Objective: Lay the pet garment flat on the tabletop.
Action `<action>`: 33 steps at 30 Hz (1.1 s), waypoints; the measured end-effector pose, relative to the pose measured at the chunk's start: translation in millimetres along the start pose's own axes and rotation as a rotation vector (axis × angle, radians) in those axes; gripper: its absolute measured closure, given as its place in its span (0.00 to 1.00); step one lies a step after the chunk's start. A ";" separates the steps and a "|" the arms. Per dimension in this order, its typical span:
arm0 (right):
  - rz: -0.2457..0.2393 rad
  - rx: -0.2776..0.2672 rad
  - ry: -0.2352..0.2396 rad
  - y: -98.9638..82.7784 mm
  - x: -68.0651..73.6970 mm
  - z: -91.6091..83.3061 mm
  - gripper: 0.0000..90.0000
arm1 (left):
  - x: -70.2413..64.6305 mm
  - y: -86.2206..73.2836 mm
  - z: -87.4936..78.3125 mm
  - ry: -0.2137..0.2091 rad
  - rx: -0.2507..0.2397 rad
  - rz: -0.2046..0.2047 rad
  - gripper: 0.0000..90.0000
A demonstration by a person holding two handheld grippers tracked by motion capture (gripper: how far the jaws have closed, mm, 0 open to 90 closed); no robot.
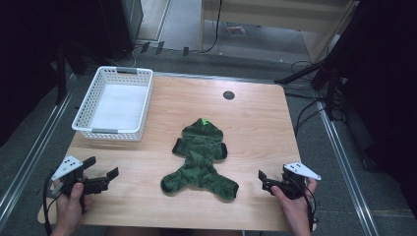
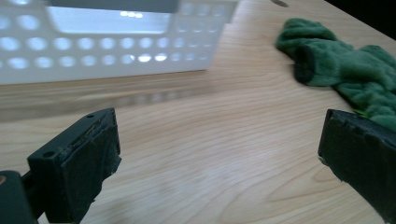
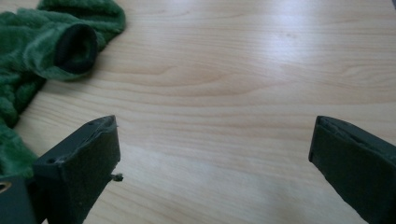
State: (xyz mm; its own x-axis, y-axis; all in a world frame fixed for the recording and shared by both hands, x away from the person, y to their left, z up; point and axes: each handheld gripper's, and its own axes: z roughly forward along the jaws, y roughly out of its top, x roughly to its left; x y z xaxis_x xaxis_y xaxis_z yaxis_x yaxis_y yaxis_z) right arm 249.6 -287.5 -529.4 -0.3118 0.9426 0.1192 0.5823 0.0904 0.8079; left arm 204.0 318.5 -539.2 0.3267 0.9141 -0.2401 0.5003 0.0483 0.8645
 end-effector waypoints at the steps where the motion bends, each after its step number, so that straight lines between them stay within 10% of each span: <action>1: 0.004 0.002 -0.006 -1.7 -1.4 -1.7 0.02 | 4.3 -0.5 -2.0 0.006 -0.002 -0.007 0.00; 12: 0.025 0.007 -0.044 -15.6 -17.9 -17.8 0.02 | 45.1 -5.2 -26.0 0.136 -0.028 -0.026 0.00; 33: 0.069 0.012 -0.076 -41.5 -41.1 -36.1 0.02 | 72.3 -12.9 -44.7 0.153 -0.029 -0.065 0.00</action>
State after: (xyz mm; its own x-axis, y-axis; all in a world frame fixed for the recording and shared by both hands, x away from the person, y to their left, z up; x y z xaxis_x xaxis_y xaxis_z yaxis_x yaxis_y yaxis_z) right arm 211.2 -341.6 -547.0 -0.2133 0.9683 0.1299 0.6094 0.0279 0.7923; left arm 185.3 401.9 -548.0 0.1674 0.9592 -0.2277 0.4919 0.1189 0.8625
